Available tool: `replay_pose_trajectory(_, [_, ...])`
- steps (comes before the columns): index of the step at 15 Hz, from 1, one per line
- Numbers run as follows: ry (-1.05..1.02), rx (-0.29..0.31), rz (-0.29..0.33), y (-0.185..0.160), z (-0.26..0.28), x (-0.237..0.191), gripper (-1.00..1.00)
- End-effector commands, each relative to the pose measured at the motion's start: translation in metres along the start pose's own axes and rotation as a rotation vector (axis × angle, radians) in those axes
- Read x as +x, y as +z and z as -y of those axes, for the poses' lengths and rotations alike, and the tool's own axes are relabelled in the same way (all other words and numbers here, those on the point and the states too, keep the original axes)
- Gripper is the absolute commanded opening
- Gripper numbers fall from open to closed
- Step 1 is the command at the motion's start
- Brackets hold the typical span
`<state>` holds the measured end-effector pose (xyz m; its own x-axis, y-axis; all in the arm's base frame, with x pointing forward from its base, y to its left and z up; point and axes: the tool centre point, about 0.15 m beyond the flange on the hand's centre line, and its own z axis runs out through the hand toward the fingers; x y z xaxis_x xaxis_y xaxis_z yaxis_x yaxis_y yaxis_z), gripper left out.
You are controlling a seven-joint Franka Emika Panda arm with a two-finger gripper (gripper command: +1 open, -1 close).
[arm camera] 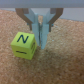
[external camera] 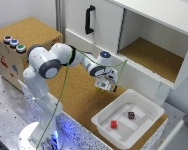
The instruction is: Push left the yellow block
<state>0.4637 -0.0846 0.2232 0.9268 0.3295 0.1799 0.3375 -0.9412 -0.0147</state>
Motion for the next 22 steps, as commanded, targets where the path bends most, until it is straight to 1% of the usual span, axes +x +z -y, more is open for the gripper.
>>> replay_pose_trajectory(1, [-0.022,0.084,0.028,0.017,0.026,0.012,-1.0])
replay_pose_trajectory(3, [0.012,0.09,0.08,0.012,0.034,0.004,-1.0])
replay_pose_trajectory(4, [0.004,0.092,0.093,0.01,0.04,0.003,-1.0])
replay_pose_trajectory(7, [-0.011,0.103,0.103,0.004,0.053,0.009,-1.0])
replay_pose_trajectory(8, [-0.014,0.104,0.134,0.003,0.059,0.01,-1.0])
replay_pose_trajectory(9, [-0.01,0.111,0.139,0.002,0.063,0.01,-1.0])
replay_pose_trajectory(11, [-0.004,0.116,0.127,0.0,0.072,0.011,-1.0])
replay_pose_trajectory(14, [0.003,0.142,0.124,0.005,0.088,0.011,-1.0])
replay_pose_trajectory(19, [0.02,0.201,0.107,0.018,0.115,0.015,-1.0])
replay_pose_trajectory(22, [0.026,0.23,0.101,0.016,0.125,0.014,-1.0])
